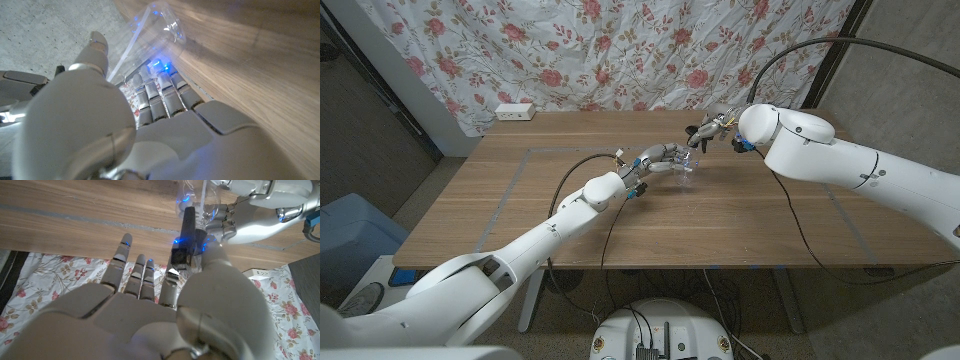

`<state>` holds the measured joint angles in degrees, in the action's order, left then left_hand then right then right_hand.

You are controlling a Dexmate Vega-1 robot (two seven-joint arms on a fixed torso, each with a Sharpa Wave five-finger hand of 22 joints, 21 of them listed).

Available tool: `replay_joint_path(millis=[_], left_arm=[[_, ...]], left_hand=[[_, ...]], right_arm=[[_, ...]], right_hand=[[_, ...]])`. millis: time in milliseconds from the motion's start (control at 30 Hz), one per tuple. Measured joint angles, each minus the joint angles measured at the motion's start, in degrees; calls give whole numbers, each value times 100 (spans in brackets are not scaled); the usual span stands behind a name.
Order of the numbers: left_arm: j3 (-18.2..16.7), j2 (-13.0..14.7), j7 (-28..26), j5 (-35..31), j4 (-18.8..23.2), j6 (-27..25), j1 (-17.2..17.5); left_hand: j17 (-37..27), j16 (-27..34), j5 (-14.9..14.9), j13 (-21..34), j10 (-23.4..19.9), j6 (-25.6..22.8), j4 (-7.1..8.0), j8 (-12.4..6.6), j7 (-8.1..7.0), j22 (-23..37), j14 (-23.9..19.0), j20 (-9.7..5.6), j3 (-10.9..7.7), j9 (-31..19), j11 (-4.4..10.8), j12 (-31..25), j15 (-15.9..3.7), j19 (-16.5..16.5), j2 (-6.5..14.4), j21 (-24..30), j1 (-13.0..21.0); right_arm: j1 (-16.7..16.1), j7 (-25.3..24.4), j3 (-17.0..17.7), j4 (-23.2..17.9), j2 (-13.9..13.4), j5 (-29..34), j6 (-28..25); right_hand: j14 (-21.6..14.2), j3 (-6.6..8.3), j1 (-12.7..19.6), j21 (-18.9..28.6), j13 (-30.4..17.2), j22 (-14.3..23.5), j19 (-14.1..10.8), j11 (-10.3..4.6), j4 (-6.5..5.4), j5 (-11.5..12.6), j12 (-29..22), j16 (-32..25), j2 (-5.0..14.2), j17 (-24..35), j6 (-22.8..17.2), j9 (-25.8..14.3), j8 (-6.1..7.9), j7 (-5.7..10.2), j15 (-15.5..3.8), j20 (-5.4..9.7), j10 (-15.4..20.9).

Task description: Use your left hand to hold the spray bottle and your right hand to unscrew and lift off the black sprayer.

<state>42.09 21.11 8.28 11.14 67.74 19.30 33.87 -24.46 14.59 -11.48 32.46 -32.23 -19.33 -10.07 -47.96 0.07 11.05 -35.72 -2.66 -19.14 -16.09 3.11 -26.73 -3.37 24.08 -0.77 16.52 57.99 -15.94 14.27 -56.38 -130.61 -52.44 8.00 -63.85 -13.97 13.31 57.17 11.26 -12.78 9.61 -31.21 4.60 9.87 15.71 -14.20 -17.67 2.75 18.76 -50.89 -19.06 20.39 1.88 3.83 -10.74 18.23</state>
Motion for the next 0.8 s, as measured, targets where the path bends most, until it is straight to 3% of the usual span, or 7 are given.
replay_joint_path(millis=[800], left_arm=[[-1, 4, 27, 1, -18, -30, -37]], left_hand=[[-8, 0, 2, 0, 1, 0, 1, 0, 0, 0, 0, 0, 1, 30, 1, 36, 0, 0, 0, 0, 0]], right_arm=[[-200, -213, 283, -62, -48, -163, 91]], right_hand=[[-27, 40, 52, 0, 27, 14, -39, -41, -7, 24, 0, 0, 53, 26, -28, 3, -11, 29, -26, 83, 40]])
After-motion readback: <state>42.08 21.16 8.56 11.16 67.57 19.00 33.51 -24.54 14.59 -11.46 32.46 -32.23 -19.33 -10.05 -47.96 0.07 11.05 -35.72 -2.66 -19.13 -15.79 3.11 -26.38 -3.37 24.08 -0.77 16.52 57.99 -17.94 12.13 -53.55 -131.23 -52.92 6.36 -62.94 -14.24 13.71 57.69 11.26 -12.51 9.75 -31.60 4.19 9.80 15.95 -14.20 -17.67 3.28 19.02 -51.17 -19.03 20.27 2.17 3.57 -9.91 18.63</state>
